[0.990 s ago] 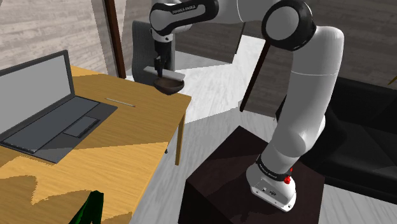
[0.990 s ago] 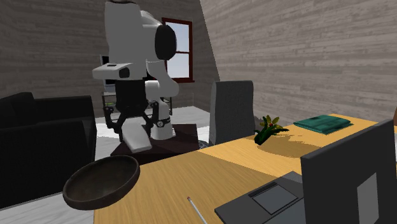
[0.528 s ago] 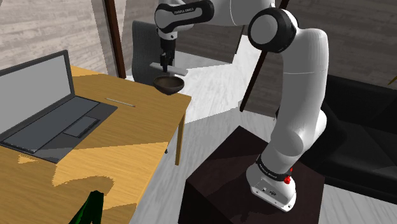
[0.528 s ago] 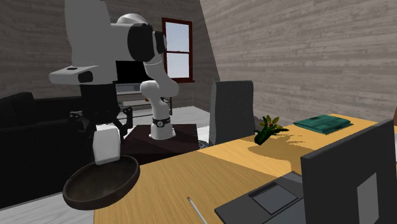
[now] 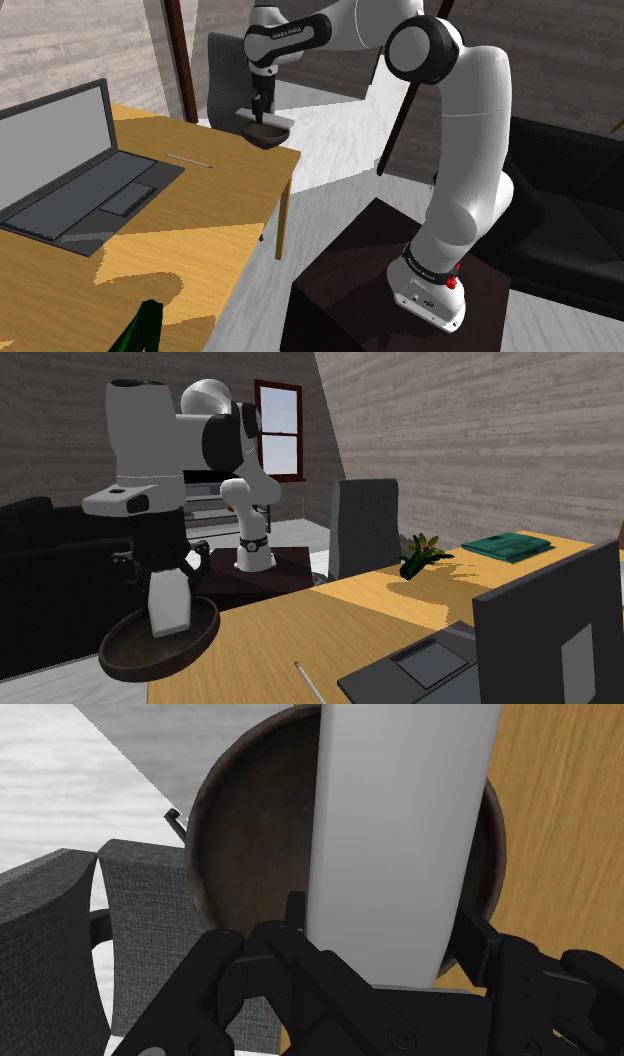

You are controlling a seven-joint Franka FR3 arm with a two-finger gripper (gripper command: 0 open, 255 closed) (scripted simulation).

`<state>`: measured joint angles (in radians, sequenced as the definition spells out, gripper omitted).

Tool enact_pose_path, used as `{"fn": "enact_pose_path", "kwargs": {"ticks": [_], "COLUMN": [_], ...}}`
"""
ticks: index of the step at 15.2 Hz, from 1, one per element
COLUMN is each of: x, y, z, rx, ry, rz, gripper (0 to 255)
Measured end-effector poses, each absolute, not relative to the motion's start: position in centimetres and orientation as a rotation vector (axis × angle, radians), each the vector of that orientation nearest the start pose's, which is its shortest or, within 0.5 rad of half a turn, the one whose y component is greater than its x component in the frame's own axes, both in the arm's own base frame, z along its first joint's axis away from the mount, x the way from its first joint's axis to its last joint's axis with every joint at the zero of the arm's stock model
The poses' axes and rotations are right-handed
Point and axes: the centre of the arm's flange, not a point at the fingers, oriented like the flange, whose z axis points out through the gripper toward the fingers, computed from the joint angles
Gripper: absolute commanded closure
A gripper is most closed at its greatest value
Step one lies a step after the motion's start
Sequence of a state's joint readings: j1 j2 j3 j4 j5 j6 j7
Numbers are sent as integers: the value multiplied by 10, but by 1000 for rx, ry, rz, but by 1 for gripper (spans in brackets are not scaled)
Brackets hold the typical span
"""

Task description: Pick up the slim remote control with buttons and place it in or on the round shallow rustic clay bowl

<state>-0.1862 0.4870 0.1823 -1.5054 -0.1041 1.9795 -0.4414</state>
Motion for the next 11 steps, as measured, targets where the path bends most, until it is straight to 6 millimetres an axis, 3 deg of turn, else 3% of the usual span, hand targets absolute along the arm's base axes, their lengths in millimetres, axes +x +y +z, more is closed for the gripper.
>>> {"fn": "enact_pose_path", "kwargs": {"ticks": [4, 10, 11], "x": [691, 691, 691], "y": [-29, -29, -29], "z": [366, 362, 362], "rx": [-3068, -3068, -3068], "ry": [-716, -716, -716], "rz": [11, 10, 10], "gripper": [255, 255, 0]}}
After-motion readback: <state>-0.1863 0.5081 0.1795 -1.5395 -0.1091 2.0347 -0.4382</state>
